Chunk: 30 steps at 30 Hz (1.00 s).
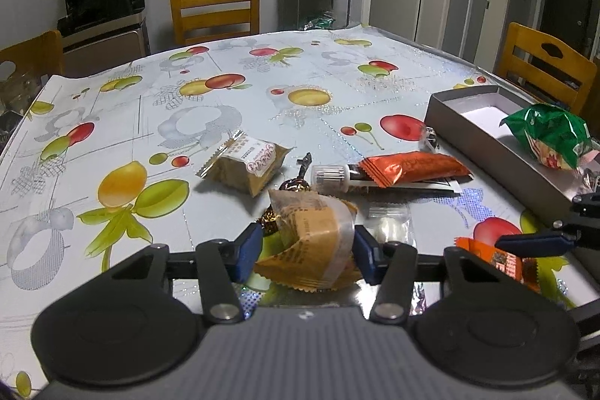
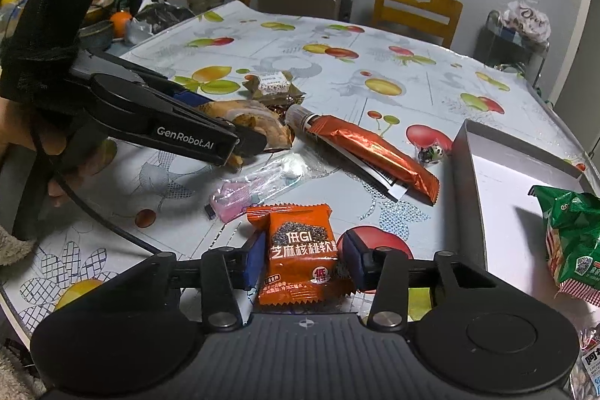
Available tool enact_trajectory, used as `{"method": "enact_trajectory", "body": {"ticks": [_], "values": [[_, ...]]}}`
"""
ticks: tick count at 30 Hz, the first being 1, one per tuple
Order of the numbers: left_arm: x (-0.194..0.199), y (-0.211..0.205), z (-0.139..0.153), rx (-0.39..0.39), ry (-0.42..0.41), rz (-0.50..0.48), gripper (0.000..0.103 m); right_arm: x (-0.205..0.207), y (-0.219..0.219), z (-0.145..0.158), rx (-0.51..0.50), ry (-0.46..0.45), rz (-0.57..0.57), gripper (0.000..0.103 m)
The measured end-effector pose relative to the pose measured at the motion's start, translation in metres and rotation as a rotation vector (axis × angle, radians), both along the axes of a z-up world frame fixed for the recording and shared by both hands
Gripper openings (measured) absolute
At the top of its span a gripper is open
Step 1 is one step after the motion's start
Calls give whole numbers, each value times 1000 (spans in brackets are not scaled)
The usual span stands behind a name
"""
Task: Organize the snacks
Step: 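Grasp the tan pastry bag with the left gripper while the right grasps the orange cookie packet, then carry the pastry bag with the left gripper while the right carries the orange packet to the box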
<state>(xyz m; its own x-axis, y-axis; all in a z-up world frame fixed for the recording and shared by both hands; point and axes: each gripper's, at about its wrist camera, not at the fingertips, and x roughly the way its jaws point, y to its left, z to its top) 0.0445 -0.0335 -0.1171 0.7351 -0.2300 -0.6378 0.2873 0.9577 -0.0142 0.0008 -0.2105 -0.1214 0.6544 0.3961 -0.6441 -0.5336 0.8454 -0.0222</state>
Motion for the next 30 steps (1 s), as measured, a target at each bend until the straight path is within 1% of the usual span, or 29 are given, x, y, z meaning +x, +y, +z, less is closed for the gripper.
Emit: {"method": "enact_trajectory", "body": {"ticks": [9, 12, 14, 17, 19, 30], "values": [[7, -6, -5, -10, 14, 1, 51, -1, 3, -2, 2, -3, -1, 47], [7, -6, -7, -19, 17, 2, 51, 0, 2, -3, 8, -2, -4, 44], [6, -6, -7, -16, 13, 3, 48, -1, 2, -3, 15, -6, -4, 40], [5, -5, -7, -20, 9, 7, 44, -2, 1, -3, 14, -16, -5, 39], [3, -3, -6, -18, 4, 12, 43, -3, 1, -3, 17, -18, -5, 39], [-13, 5, 18, -23, -69, 23, 43, -5, -4, 14, 53, -56, -14, 38]]}}
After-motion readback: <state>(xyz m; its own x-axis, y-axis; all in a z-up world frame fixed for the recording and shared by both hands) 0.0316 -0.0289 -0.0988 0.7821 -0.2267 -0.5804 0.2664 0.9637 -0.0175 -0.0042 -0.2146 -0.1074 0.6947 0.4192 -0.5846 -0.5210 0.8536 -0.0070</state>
